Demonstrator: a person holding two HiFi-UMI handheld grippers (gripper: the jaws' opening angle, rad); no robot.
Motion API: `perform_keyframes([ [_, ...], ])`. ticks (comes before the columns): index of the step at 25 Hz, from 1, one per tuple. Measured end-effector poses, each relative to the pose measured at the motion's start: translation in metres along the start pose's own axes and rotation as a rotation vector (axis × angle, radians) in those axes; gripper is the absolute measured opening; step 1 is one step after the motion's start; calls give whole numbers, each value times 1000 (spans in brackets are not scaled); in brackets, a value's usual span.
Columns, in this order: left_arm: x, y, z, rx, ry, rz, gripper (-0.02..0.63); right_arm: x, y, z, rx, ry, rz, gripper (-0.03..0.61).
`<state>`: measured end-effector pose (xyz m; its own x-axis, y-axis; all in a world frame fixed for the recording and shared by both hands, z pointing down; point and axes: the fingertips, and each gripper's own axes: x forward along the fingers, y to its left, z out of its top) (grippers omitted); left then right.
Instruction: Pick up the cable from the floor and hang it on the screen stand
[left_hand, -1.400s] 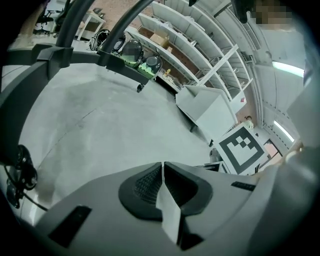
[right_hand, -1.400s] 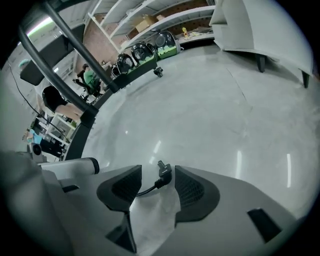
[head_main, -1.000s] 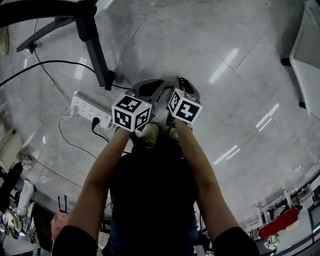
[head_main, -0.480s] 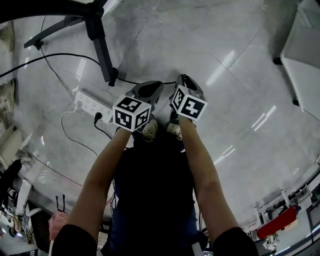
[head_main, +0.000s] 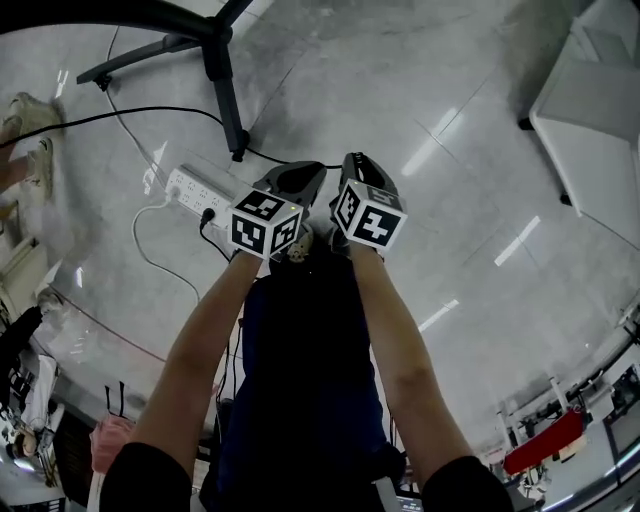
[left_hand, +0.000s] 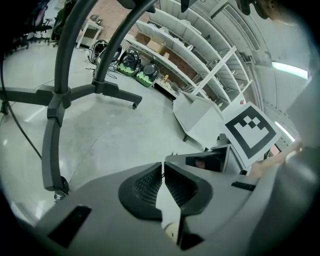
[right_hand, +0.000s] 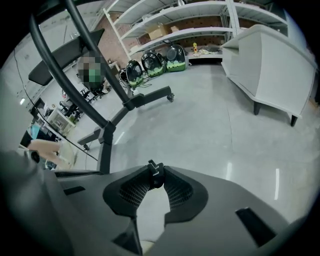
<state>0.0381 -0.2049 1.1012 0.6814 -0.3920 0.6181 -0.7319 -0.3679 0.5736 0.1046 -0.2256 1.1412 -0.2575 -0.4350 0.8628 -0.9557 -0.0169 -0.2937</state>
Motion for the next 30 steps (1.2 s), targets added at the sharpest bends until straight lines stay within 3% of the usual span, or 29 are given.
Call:
perform_keyframes([
  [9, -58, -22, 30, 14, -4, 35, 21, -64, 79, -4, -67, 36, 110, 103],
  [30, -195, -42, 22, -97, -92, 200, 21, -167, 164, -39, -173, 78, 212, 103],
])
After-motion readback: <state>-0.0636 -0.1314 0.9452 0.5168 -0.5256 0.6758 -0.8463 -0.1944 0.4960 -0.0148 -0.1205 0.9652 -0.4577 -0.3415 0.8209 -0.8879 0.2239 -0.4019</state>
